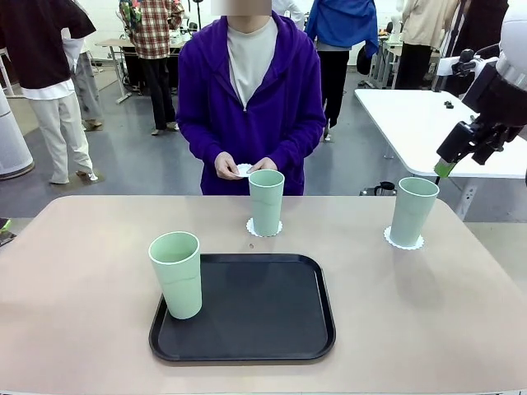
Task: Place coasters on the table and set cups on them.
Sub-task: Take one Reusable plastic cup from the Flat Tray and place it on a coaster set by the human.
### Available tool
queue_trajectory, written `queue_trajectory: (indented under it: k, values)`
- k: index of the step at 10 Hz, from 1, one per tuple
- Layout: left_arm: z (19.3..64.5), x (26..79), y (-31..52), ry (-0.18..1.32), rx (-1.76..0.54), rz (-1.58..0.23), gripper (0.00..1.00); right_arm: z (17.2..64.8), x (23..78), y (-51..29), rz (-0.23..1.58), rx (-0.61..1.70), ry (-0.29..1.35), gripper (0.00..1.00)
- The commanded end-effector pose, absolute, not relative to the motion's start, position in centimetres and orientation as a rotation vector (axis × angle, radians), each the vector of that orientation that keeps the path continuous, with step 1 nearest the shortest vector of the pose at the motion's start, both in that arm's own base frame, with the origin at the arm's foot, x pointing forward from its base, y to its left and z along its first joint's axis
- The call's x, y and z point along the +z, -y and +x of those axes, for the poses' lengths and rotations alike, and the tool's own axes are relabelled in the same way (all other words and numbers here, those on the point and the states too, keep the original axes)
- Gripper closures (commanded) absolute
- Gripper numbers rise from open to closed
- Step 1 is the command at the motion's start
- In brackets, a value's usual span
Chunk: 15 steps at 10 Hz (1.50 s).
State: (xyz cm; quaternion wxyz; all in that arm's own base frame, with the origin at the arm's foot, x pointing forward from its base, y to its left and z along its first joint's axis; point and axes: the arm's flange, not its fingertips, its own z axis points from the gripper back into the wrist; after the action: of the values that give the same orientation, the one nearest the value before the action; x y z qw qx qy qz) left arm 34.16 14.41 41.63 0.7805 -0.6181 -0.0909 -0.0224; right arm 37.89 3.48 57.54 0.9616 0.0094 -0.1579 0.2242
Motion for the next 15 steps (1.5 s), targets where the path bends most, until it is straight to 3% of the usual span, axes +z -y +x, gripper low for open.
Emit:
queue_trajectory:
  k: [1, 6, 7, 12, 15]
  values:
    - [34.0, 41.8, -14.5, 0.21, -0.058, -1.349, 0.0, 37.8, 57.1, -3.6, -0.009, 0.443, 0.328, 0.0]
    - [34.0, 41.8, -14.5, 0.21, -0.058, -1.349, 0.0, 37.9, 57.5, -3.5, 0.019, 0.454, 0.32, 0.0]
    - [34.0, 41.8, -14.5, 0.21, -0.058, -1.349, 0.0, 35.4, 58.4, -1.2, 0.074, 0.284, 0.314, 0.0]
    - [34.0, 41.8, -14.5, 0.21, -0.058, -1.349, 0.0, 37.9, 53.3, 10.2, 0.705, 0.114, 0.18, 0.0]
    - [34.0, 41.8, -14.5, 0.21, -0.058, -1.349, 0.0, 38.8, 48.1, 15.6, 1.072, 0.186, 0.305, 0.0]
